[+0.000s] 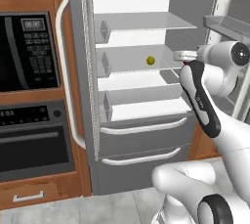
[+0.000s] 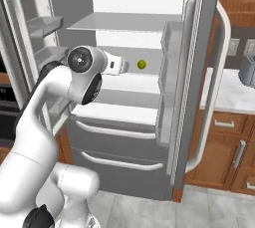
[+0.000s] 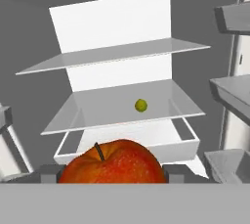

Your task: Retrieve the apple and pear from the fridge and place them into the bowl on the dining table.

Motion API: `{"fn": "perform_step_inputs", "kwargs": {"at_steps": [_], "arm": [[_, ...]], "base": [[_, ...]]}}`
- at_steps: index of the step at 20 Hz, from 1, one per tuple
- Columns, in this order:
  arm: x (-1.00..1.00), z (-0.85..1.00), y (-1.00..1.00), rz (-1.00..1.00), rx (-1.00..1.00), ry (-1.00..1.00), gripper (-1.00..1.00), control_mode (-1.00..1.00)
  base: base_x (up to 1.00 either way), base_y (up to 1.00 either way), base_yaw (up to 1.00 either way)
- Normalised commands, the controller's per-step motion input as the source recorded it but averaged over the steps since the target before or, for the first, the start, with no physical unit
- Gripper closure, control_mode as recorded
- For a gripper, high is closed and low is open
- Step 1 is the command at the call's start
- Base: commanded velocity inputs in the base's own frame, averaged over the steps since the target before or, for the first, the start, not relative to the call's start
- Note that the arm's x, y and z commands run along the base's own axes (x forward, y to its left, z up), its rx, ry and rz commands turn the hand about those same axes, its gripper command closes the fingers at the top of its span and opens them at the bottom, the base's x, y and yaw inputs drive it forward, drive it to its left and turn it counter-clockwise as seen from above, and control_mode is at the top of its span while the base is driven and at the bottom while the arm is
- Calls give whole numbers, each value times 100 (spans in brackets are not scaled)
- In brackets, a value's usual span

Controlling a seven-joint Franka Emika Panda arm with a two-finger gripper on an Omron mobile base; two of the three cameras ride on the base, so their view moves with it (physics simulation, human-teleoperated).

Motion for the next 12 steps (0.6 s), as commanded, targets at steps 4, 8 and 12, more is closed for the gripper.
{"fn": "perform_step_inputs", "kwargs": {"at_steps": [4,8,12], "arm": [[0,0,0,0,0,0,100,100],[0,0,0,0,0,0,100,100],[0,0,0,0,0,0,100,100]], "base": [[-94,0,2],[-81,0,4],[-68,0,7]]}}
